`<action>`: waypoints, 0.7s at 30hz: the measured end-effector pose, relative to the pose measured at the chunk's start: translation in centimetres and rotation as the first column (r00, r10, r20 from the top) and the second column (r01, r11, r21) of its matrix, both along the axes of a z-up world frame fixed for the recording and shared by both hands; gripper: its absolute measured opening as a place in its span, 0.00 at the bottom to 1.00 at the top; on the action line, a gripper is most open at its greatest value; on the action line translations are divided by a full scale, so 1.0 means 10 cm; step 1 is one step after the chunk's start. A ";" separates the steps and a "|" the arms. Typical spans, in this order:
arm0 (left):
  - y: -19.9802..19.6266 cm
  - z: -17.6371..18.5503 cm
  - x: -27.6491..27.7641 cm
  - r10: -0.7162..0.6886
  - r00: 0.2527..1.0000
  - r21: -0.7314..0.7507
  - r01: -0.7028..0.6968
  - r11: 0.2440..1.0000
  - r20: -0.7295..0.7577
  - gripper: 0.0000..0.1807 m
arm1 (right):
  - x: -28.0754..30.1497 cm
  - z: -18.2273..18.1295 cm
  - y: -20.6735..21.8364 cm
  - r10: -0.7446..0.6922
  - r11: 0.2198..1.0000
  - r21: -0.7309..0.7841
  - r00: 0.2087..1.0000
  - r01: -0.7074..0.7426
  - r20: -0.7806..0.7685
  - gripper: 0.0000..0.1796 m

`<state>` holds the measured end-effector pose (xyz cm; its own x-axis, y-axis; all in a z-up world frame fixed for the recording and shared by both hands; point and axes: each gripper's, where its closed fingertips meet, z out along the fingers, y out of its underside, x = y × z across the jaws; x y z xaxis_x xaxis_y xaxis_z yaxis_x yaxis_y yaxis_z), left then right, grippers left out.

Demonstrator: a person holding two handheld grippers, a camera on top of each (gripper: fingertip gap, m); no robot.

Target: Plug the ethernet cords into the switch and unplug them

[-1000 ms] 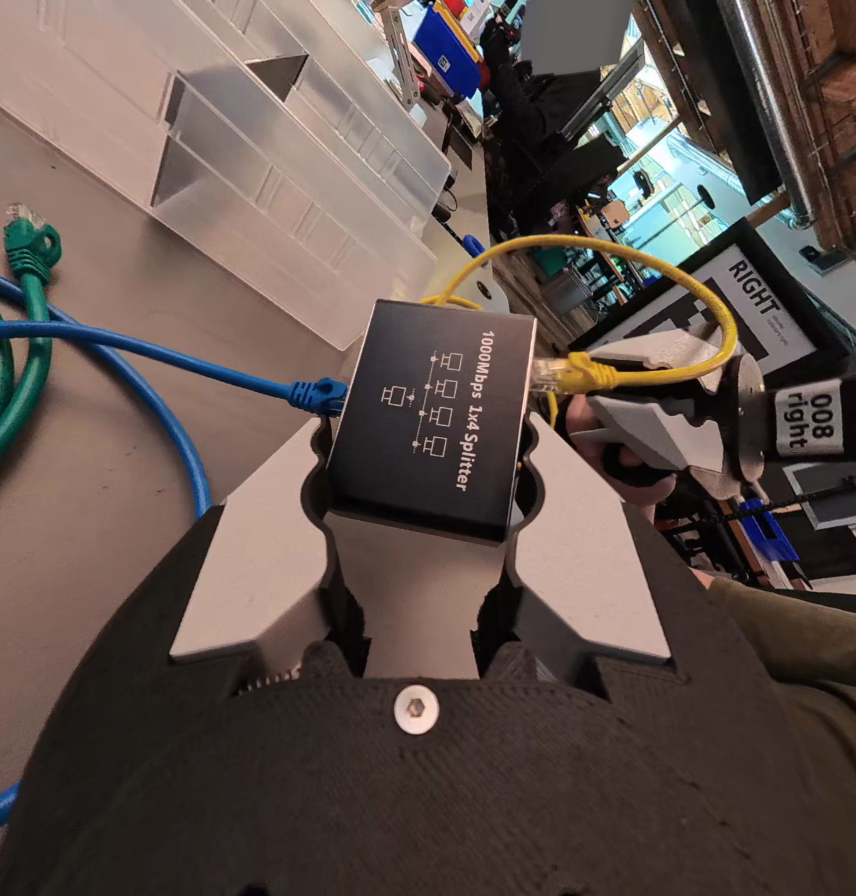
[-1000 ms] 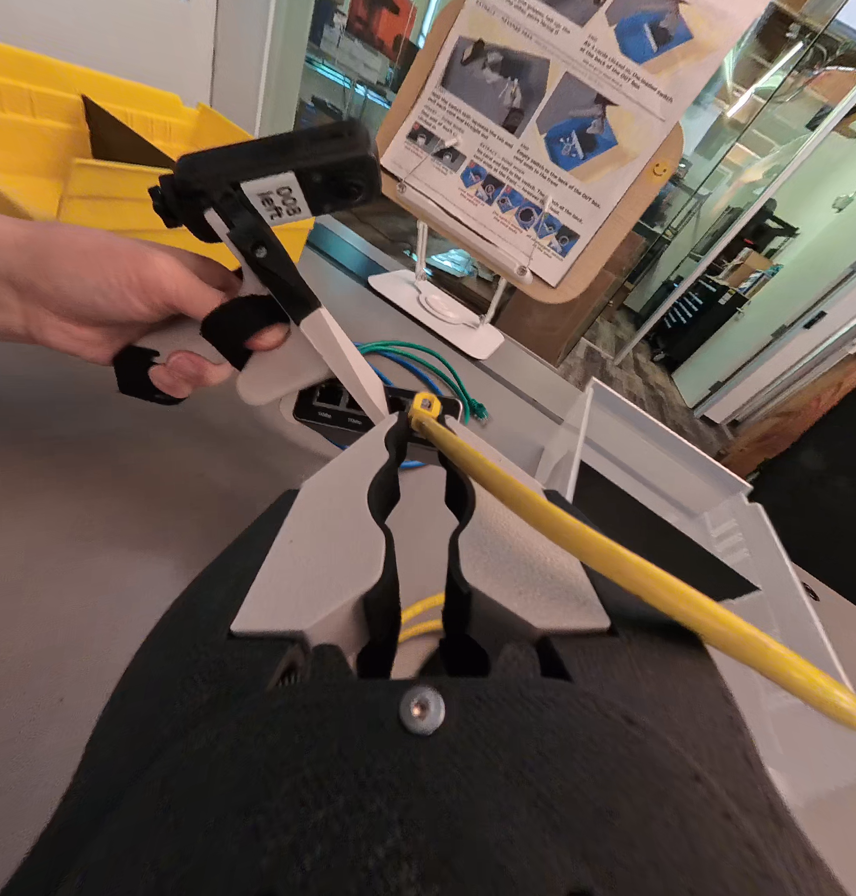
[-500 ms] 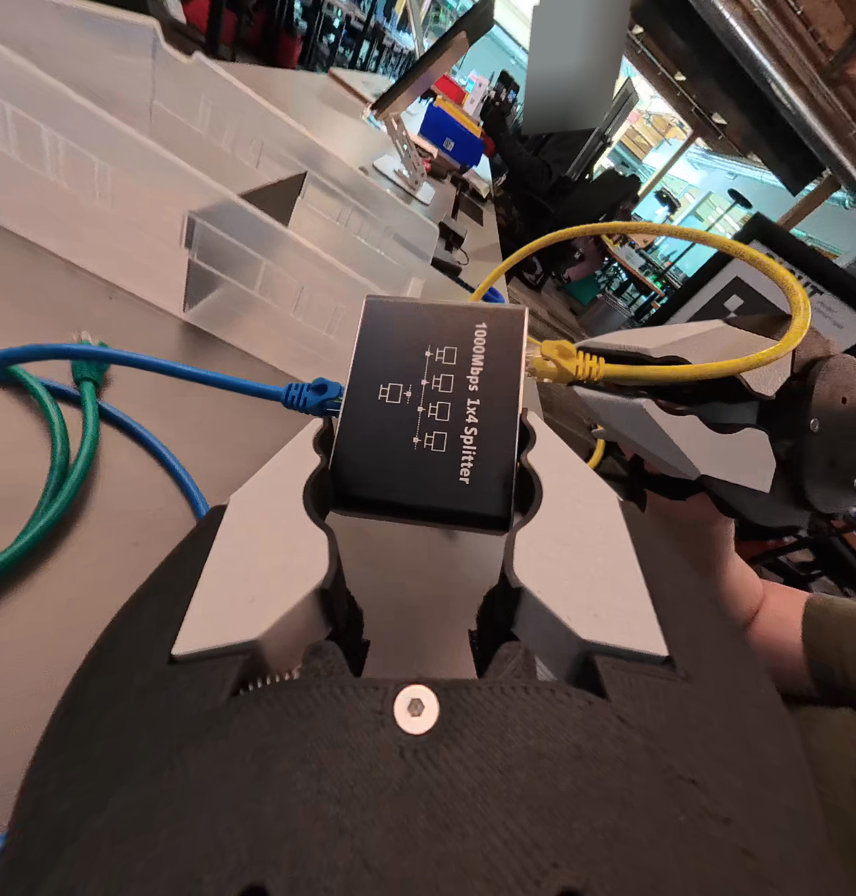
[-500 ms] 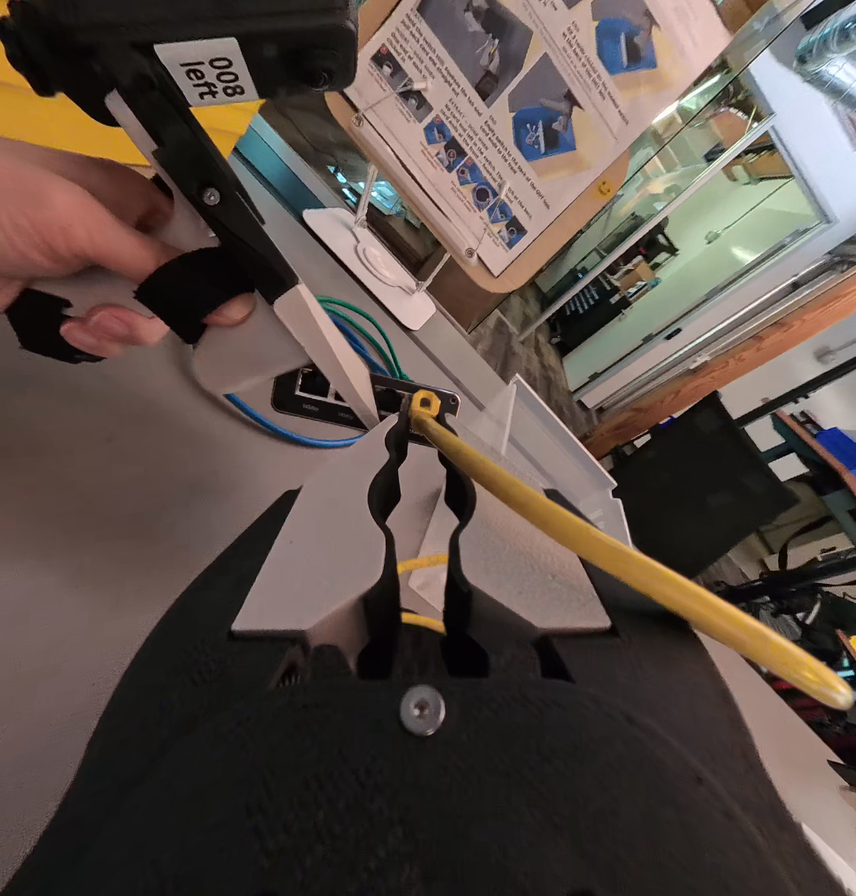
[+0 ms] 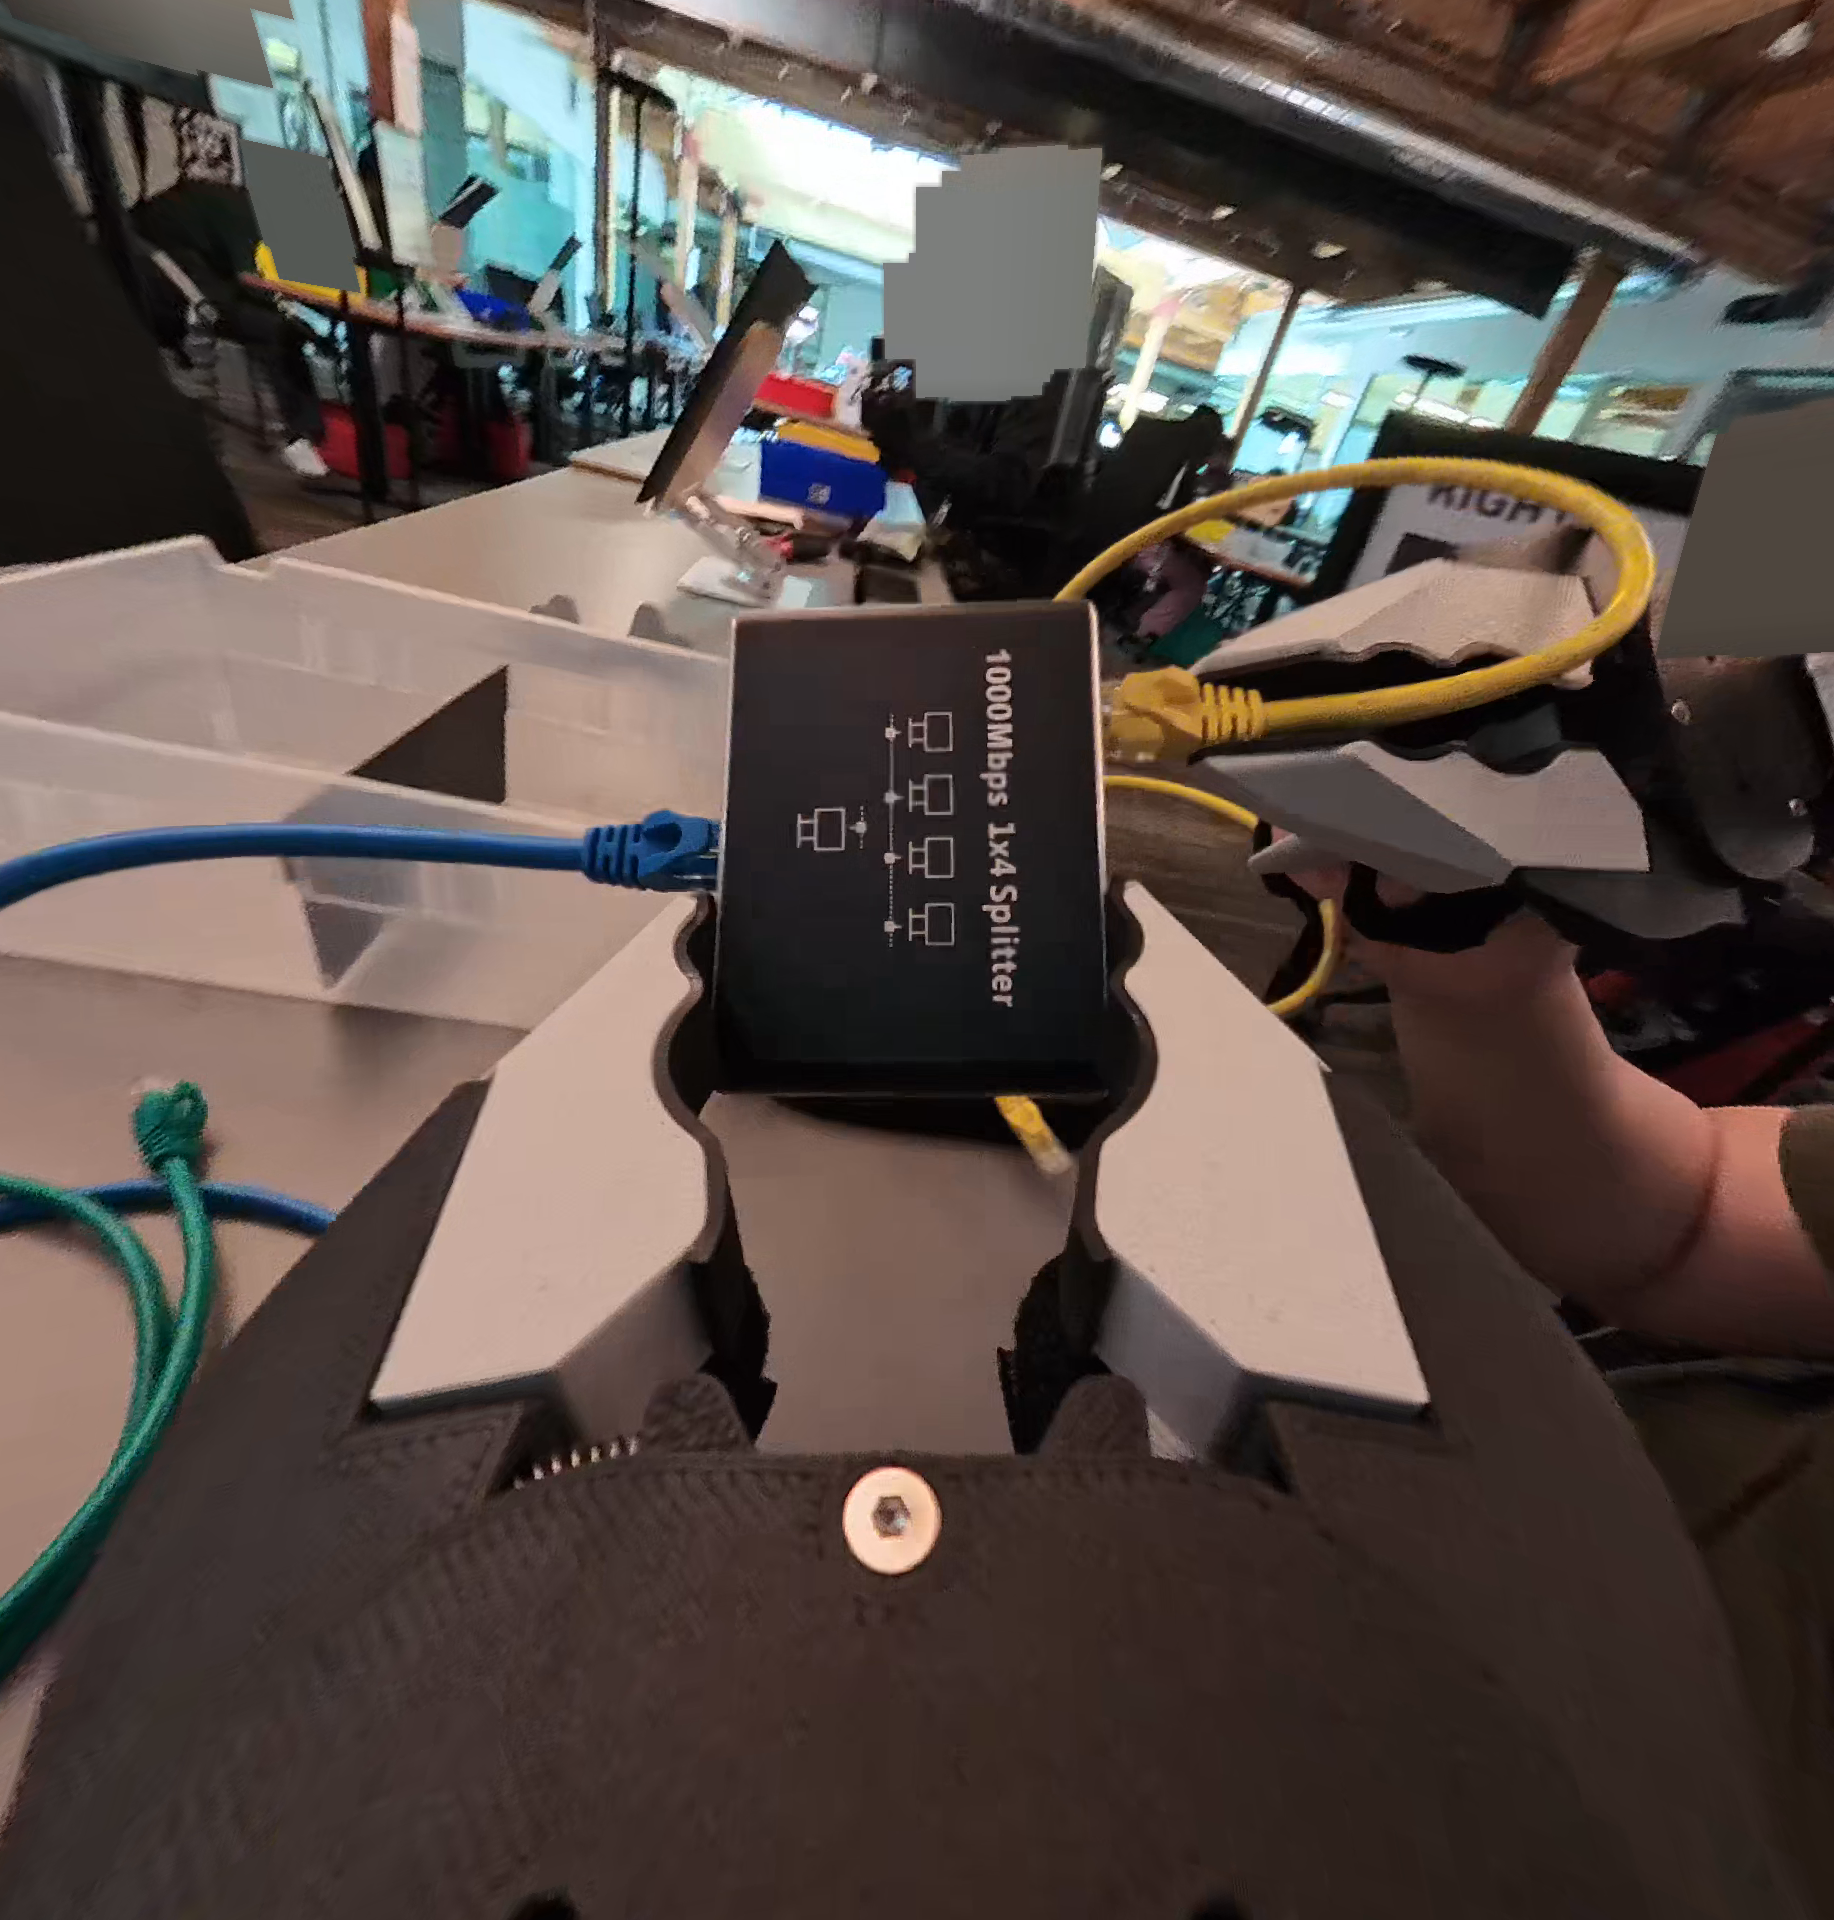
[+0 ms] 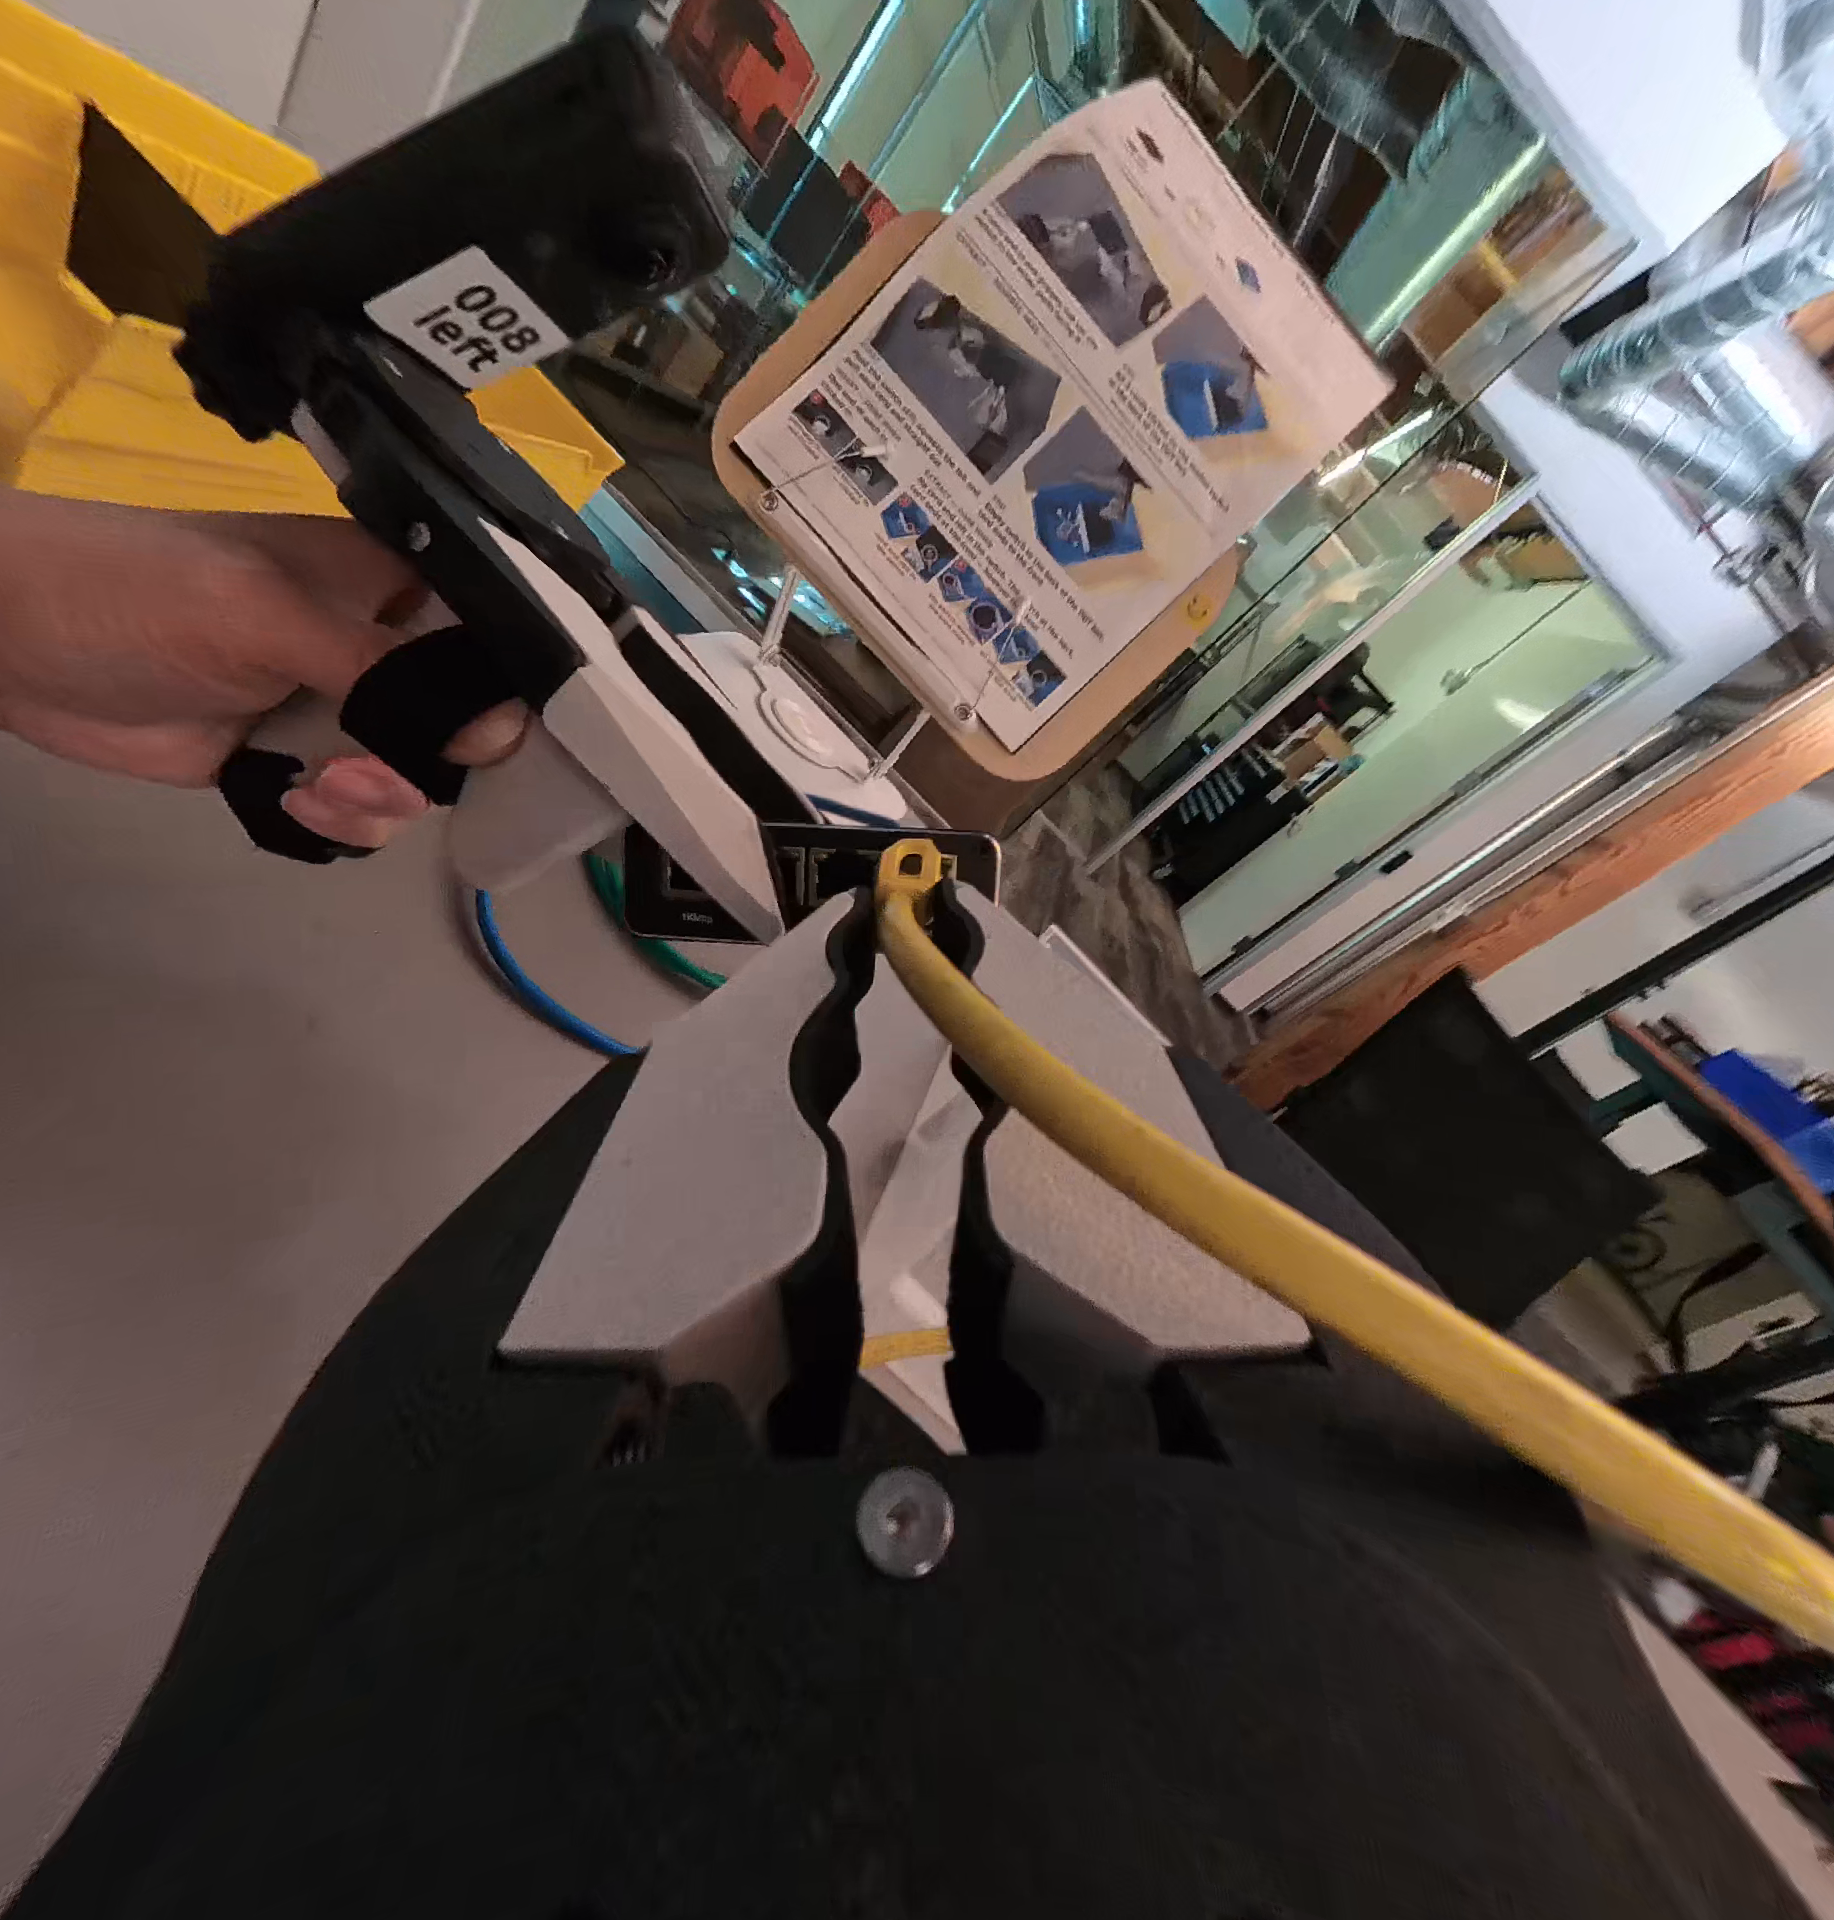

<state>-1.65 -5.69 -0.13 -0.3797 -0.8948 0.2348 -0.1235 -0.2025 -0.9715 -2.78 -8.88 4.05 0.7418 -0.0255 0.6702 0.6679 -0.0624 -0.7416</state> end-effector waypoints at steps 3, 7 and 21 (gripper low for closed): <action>-0.07 -0.06 0.02 -0.031 1.000 -0.006 0.031 1.000 0.007 0.40 | -0.04 0.04 -0.01 -0.012 0.996 -0.089 0.993 0.022 0.119 0.06; -0.15 -0.11 0.04 -0.064 0.998 -0.121 0.067 0.990 0.026 0.41 | -0.08 0.05 0.04 0.026 0.968 -0.247 0.965 0.041 0.260 0.06; -0.37 -0.26 0.08 -0.215 0.977 -0.273 0.206 0.940 -0.004 0.47 | -0.17 -0.08 0.09 0.087 0.912 -0.396 0.891 0.109 0.446 0.09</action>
<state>-0.86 -9.38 -2.69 -0.5403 -0.6966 0.4720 -0.2231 -0.4223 -0.8786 -4.52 -8.01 3.20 0.3628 0.3101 0.8788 0.9151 -0.2966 -0.2731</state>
